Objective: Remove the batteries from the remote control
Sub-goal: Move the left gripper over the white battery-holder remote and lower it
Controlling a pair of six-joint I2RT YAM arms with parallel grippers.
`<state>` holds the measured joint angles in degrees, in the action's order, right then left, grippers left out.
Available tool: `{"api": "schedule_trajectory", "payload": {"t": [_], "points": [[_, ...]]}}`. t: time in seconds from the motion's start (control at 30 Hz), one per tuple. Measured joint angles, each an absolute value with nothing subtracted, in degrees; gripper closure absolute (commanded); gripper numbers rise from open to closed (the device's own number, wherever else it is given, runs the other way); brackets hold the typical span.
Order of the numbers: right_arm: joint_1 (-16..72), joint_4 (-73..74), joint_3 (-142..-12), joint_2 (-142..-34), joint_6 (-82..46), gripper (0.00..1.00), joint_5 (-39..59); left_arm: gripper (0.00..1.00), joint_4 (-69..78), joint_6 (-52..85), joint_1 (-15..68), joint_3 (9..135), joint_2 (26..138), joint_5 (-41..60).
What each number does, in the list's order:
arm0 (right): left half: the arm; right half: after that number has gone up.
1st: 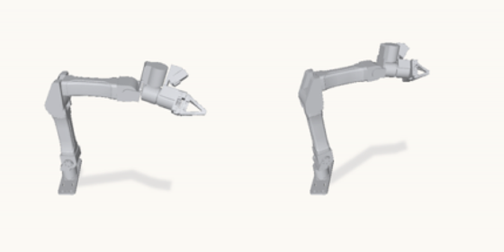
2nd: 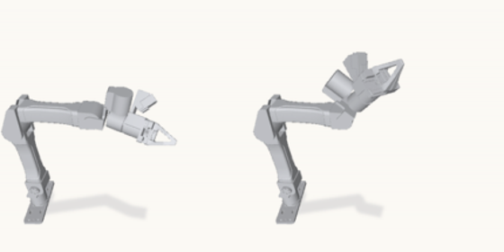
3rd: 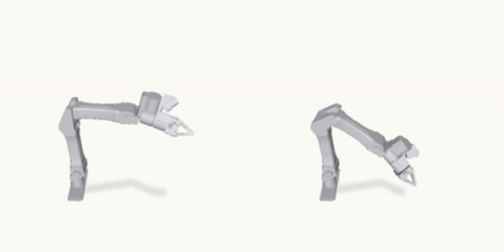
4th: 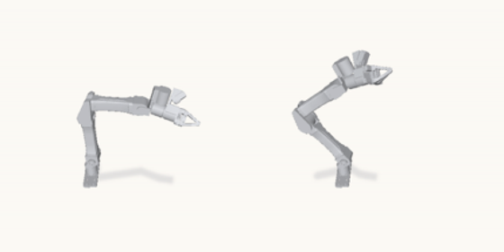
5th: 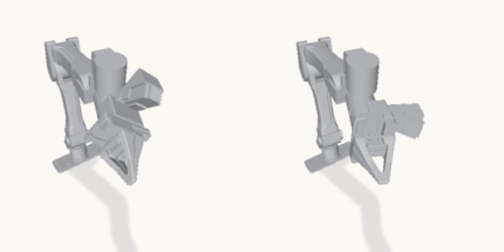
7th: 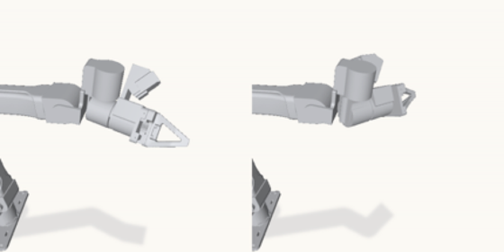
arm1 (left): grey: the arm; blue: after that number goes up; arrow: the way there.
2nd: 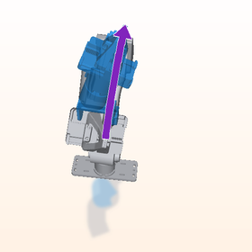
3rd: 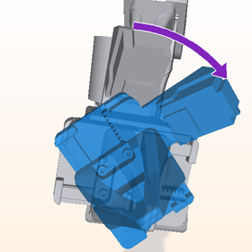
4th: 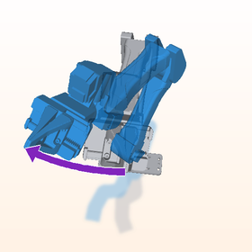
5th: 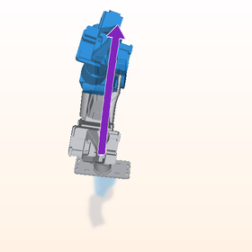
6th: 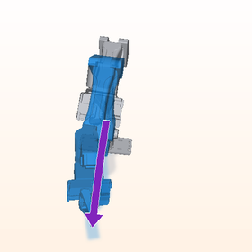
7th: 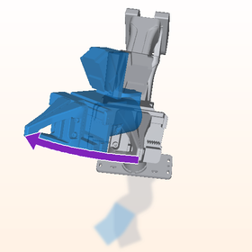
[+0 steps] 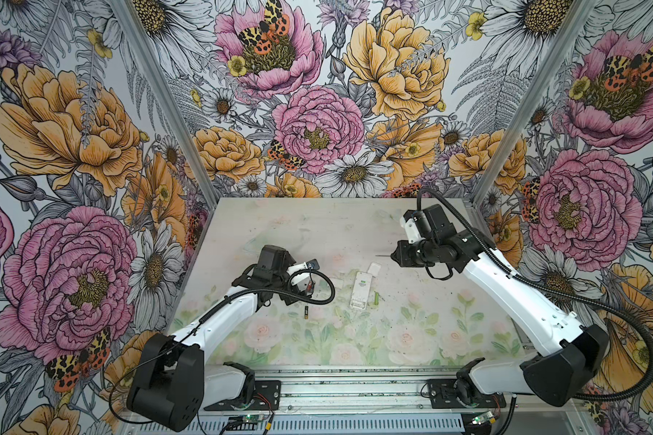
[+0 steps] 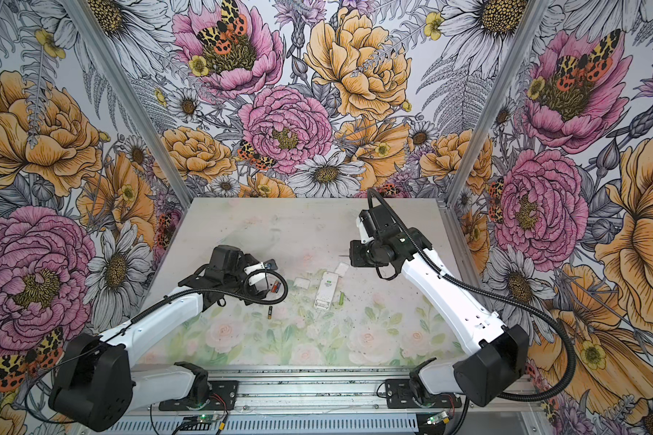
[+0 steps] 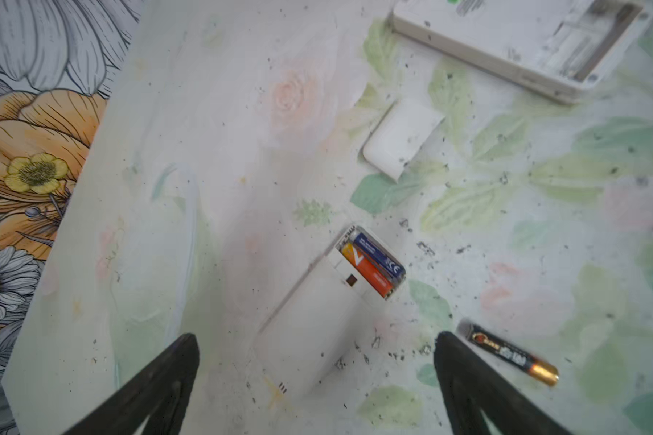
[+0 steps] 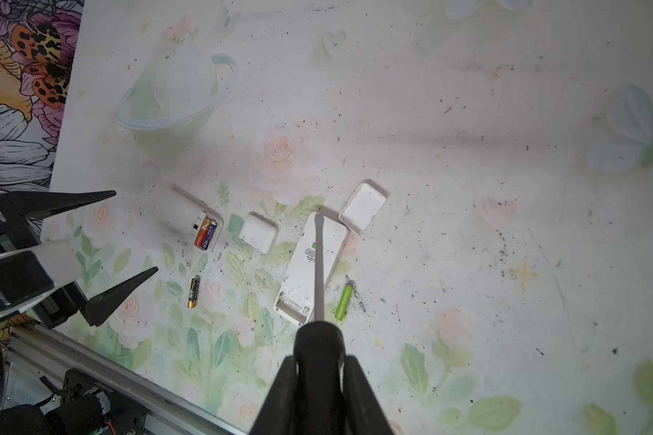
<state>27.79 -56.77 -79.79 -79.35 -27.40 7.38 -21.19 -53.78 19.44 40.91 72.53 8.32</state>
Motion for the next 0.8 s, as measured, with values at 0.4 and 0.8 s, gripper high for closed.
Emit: {"api": "schedule_trajectory", "payload": {"t": [0.4, 0.8], "points": [[28.53, -54.41, -79.79, -79.85, -27.64, 1.00, 8.80, 0.01, -14.55, -56.53, 24.73, 38.17, 82.46, 0.89], [28.56, -53.65, -79.79, -79.85, -28.88, 1.00, 9.08, 0.01, -2.02, -55.37, 26.06, 44.12, 93.21, -7.77]]}}
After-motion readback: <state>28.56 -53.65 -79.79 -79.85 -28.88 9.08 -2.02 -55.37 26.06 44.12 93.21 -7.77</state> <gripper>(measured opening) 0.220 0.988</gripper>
